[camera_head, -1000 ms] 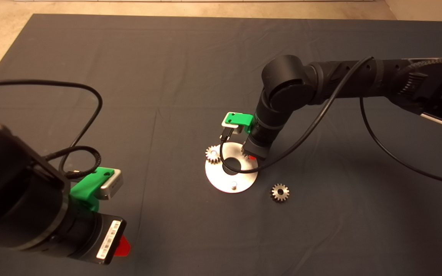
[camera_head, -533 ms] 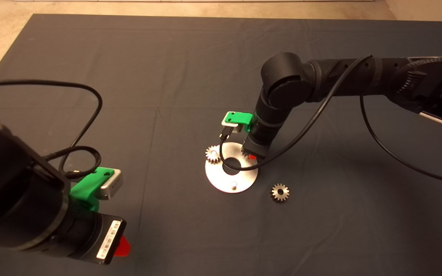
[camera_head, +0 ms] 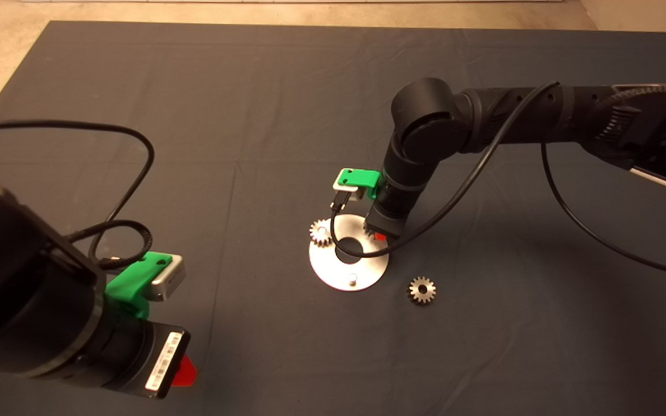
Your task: Install three planetary gears onto the carrier pins
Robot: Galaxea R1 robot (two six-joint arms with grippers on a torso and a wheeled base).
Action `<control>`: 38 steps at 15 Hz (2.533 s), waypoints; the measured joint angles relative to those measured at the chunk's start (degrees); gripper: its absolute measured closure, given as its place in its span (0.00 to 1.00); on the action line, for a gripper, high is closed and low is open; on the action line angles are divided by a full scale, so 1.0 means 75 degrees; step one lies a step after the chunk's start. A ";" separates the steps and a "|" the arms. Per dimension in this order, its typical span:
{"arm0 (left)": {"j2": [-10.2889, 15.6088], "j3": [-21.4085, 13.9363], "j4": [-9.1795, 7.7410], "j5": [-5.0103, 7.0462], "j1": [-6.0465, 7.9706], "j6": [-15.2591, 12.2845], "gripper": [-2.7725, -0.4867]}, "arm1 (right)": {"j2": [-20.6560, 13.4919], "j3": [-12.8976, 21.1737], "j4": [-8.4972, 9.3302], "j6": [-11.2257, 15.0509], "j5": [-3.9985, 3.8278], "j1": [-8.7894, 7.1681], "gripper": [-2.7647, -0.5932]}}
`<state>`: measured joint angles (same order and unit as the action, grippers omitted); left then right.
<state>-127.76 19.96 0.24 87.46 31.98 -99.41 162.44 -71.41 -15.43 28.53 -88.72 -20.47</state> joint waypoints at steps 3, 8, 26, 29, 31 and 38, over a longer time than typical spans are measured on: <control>0.0000 0.0000 0.0000 0.0000 0.0000 0.0000 0.45 | 0.0047 0.0018 -0.0003 -0.0005 0.0029 0.0000 0.84; 0.0000 0.0000 0.0000 0.0000 0.0000 -0.0001 0.45 | 0.0059 0.0050 -0.0003 -0.0026 0.0078 0.0003 0.84; 0.0000 0.0000 0.0000 0.0000 0.0000 0.0000 0.45 | -0.0177 0.0096 -0.0003 -0.0177 0.0163 -0.0026 0.84; 0.0000 0.0000 0.0000 0.0000 0.0000 -0.0001 0.45 | -0.0171 0.0129 -0.0003 -0.0177 0.0161 -0.0023 0.84; 0.0000 0.0000 0.0000 -0.0003 0.0000 0.0000 0.45 | -0.0089 0.0146 -0.0003 -0.0177 0.0135 -0.0023 0.84; 0.0000 0.0000 0.0000 0.0000 0.0000 0.0000 0.45 | 0.0076 0.0176 0.0000 -0.0192 0.0140 -0.0020 0.84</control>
<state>-127.76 19.96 0.24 87.46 31.98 -99.41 163.01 -70.10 -15.43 27.09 -87.67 -20.61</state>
